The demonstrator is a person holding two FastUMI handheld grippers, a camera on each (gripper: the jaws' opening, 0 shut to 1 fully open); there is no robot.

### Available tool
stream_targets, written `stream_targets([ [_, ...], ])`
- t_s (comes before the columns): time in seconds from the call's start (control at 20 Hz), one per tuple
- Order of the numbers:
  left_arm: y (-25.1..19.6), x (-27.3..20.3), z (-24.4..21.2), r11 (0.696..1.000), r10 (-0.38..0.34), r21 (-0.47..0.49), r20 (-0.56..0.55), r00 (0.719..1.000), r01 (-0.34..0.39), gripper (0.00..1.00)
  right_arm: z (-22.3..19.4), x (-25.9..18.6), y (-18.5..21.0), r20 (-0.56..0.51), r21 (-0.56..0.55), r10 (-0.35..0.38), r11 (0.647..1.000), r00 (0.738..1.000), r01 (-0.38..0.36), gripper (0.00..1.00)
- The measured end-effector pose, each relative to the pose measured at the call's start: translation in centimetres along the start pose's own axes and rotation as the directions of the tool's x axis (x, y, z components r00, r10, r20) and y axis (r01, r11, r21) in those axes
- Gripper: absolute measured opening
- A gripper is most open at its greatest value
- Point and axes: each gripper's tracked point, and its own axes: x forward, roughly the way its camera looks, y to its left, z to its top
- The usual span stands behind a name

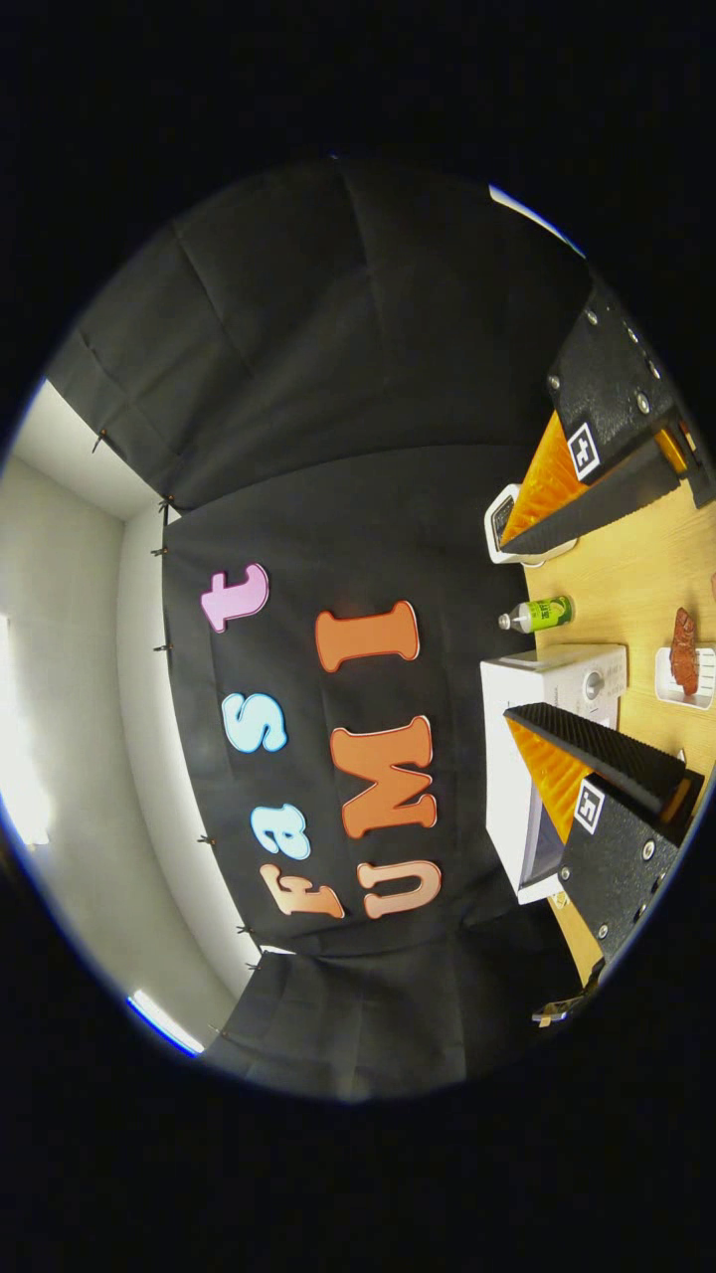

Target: Open the microwave oven with the left hand, put the food in, and close the microwave oven.

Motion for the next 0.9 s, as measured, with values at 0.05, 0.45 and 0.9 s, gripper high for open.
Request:
stream_targets([
  [0.05,0.6,-1.2,-0.2,1.0,0.004,-0.003,0.0,1.0,-0.004,0.11,0.0,0.1,0.4,0.0,0.0,0.007,1.0,1.0,-0.007,0.93],
  [0.45,8.6,-14.6,0.2,0.956,0.281,0.078,0.019,0.96,-0.281,0.8,-0.3,-0.8,5.1,-0.003,0.011,0.092,0.996,0.996,-0.092,0.93],
  [0.9,19.0,-24.1,-0.2,0.81,0.584,-0.051,-0.012,0.812,-0.584,0.94,-2.1,-1.5,6.9,-0.016,-0.008,0.103,0.995,0.995,-0.103,0.93],
])
